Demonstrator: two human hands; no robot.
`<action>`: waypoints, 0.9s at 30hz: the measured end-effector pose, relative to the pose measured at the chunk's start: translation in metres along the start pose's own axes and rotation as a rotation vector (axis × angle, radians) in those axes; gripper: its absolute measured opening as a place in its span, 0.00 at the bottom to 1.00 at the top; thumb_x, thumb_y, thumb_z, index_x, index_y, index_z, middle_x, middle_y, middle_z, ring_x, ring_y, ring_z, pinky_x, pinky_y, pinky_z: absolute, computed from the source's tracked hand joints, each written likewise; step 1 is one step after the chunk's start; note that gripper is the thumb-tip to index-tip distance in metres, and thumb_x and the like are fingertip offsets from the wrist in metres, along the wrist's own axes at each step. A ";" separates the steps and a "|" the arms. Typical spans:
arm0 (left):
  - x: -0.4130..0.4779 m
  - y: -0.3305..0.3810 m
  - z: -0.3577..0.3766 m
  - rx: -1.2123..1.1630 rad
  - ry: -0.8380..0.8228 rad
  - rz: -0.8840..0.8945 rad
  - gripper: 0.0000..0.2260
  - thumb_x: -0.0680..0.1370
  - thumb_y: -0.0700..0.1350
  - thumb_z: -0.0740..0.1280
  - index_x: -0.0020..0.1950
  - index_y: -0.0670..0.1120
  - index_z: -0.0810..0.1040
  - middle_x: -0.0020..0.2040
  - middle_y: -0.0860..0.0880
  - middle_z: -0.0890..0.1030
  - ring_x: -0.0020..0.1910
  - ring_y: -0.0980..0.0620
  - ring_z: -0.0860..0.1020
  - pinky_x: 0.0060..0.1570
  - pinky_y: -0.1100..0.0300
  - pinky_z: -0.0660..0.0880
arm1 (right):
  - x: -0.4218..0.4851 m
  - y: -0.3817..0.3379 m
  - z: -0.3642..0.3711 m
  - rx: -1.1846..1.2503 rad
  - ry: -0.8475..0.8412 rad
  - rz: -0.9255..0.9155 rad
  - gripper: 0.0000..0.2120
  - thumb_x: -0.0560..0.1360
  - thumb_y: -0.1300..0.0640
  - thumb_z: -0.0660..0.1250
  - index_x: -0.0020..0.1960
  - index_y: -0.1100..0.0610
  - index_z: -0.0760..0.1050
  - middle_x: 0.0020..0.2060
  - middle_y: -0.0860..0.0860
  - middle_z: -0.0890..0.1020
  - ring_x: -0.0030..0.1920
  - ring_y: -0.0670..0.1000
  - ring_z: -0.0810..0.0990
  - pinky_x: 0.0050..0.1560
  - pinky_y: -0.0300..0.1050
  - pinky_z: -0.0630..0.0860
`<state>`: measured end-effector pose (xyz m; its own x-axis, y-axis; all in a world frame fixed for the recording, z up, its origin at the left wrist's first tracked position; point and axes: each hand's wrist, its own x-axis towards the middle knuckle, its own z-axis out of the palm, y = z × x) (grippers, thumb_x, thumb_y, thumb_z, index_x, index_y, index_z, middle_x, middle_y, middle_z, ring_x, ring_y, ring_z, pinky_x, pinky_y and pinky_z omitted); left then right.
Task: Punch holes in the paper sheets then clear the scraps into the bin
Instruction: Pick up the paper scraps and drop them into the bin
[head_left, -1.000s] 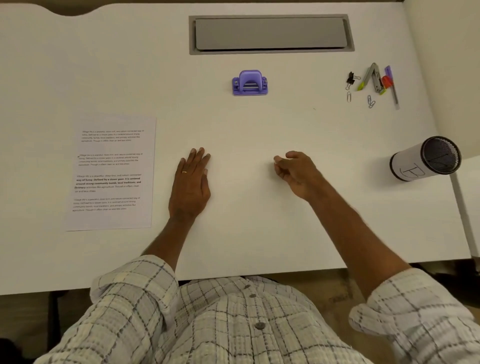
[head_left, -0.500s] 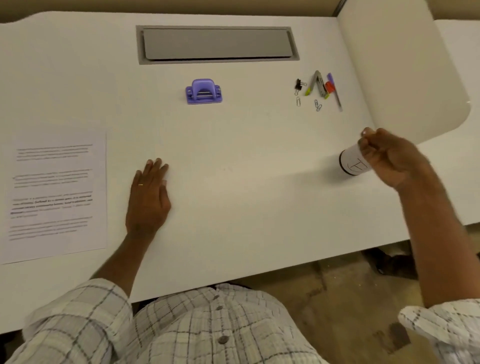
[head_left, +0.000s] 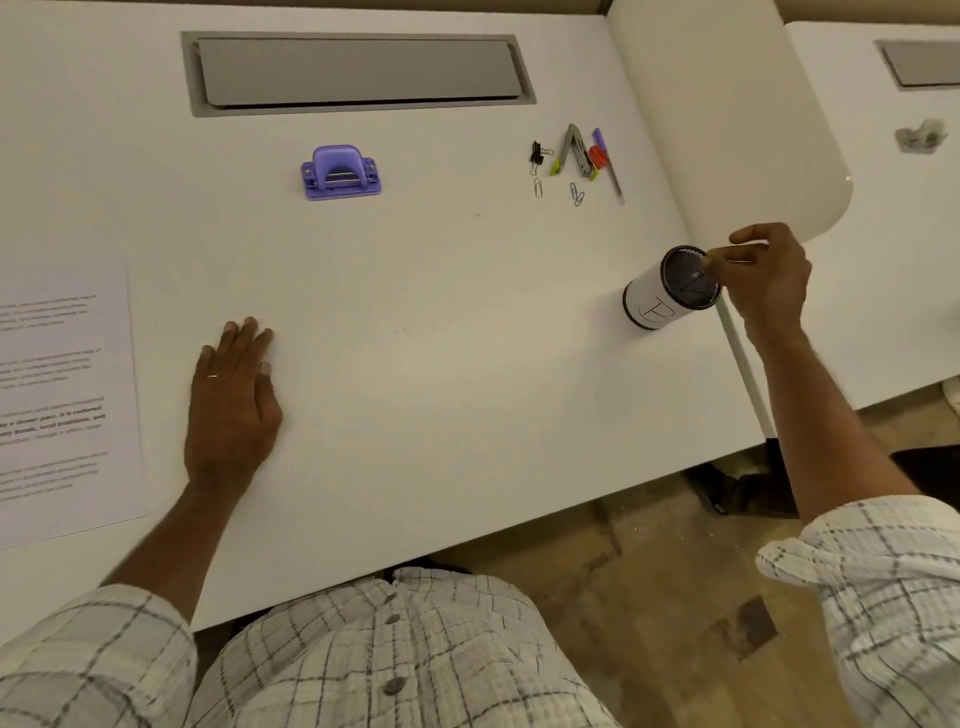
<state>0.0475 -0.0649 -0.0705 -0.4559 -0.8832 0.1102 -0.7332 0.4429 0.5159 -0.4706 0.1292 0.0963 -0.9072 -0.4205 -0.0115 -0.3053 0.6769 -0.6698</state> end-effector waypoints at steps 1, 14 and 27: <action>0.000 0.000 0.000 0.001 -0.001 0.000 0.20 0.85 0.38 0.57 0.78 0.43 0.69 0.80 0.46 0.68 0.82 0.49 0.60 0.82 0.46 0.55 | 0.001 0.001 0.000 -0.005 -0.003 0.003 0.19 0.66 0.59 0.74 0.56 0.58 0.77 0.44 0.53 0.87 0.49 0.53 0.86 0.56 0.54 0.81; 0.001 -0.007 0.006 0.003 0.037 0.039 0.22 0.85 0.45 0.52 0.77 0.43 0.70 0.79 0.44 0.68 0.82 0.47 0.61 0.82 0.46 0.55 | -0.004 -0.003 0.001 -0.051 -0.085 -0.072 0.15 0.72 0.62 0.71 0.58 0.56 0.80 0.53 0.52 0.85 0.49 0.45 0.84 0.52 0.35 0.78; 0.001 -0.007 0.007 0.071 0.064 0.041 0.19 0.86 0.42 0.56 0.77 0.45 0.70 0.79 0.47 0.69 0.81 0.50 0.63 0.81 0.46 0.58 | -0.142 -0.021 0.156 -0.273 -0.478 -0.748 0.21 0.81 0.52 0.67 0.71 0.57 0.75 0.73 0.60 0.72 0.71 0.62 0.71 0.73 0.55 0.66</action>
<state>0.0489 -0.0678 -0.0801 -0.4549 -0.8712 0.1848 -0.7494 0.4866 0.4491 -0.2906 0.0807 -0.0036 -0.2494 -0.9684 0.0074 -0.8753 0.2222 -0.4294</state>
